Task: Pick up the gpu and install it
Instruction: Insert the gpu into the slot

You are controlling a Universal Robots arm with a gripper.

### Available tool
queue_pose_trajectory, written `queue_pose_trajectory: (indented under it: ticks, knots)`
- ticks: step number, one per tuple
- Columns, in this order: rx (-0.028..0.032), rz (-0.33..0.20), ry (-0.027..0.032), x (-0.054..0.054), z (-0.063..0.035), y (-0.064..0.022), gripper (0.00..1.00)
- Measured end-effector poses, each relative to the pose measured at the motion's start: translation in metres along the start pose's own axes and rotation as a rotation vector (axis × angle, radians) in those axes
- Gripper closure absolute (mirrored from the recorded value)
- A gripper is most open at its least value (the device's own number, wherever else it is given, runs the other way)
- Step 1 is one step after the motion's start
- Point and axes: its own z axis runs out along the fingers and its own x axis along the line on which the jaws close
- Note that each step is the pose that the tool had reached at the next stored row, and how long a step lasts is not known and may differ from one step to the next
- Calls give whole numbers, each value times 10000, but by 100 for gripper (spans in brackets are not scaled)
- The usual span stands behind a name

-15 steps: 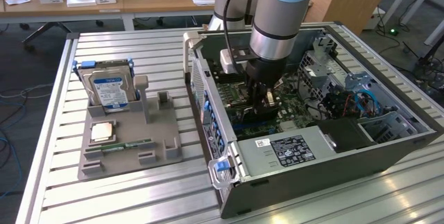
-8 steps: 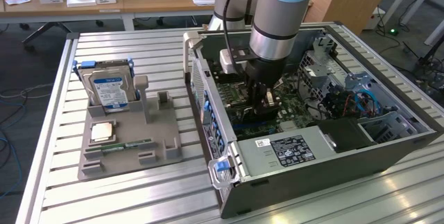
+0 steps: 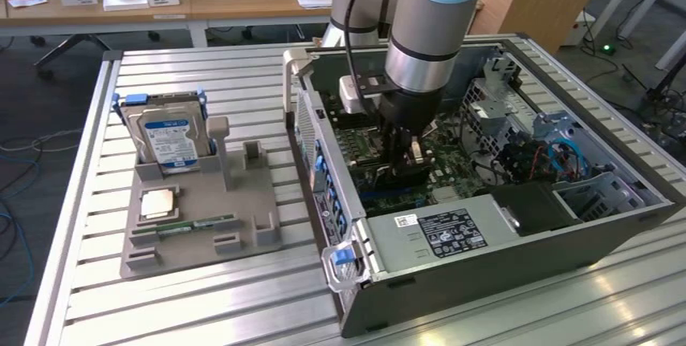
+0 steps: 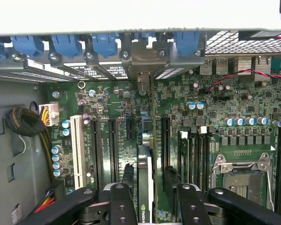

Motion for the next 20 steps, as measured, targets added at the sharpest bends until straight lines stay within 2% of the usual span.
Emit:
queue_pose_trajectory:
  ticks: [8, 11, 20]
  knots:
    - [0, 0, 1, 0, 0, 0, 62]
    - [-1, 0, 2, 0, -1, 0, 73]
    - [0, 1, -4, 6, 5, 0, 73]
